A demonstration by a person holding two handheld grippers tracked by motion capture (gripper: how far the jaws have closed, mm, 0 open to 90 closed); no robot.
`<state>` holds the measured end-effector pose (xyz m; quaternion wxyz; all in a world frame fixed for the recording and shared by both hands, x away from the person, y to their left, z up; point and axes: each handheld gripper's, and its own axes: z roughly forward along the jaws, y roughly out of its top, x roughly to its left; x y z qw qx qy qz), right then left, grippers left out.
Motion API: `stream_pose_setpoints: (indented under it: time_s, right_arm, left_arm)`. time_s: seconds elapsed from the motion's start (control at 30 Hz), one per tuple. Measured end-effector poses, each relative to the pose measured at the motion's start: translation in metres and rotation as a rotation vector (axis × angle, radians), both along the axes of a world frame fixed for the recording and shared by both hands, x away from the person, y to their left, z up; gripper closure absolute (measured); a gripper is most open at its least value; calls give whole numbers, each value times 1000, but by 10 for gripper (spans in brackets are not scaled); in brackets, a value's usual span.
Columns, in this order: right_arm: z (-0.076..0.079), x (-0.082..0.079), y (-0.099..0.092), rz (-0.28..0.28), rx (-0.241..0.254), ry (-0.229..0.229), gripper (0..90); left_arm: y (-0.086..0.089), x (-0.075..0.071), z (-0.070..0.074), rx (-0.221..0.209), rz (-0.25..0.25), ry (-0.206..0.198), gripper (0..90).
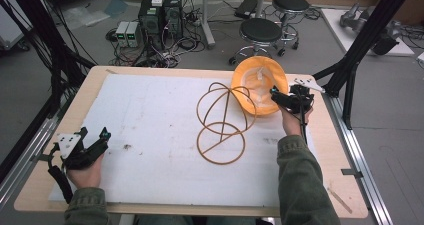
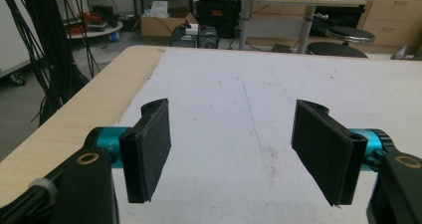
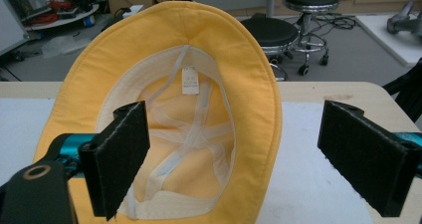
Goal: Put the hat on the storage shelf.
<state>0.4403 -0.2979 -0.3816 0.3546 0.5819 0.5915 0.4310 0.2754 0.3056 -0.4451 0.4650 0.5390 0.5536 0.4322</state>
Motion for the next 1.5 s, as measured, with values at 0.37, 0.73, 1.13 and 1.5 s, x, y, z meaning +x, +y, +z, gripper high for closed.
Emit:
stream_pose_setpoints:
  time_s: [0.37,0.73,1.13,1.5]
  right_arm:
    - [-9,18,-8,-11,16,59,118]
    - [-25,29,-14,1,84,96,132]
    - [-37,36,-12,13,193,127,136]
    - [-39,37,-14,-5,195,140,185]
  left_arm:
    - [0,0,0,-2,0,-3,319]
    - [0,1,0,1,-1,0,318]
    - [-1,1,-1,-1,-2,1,319]
    - [-1,1,-1,-1,-4,0,319]
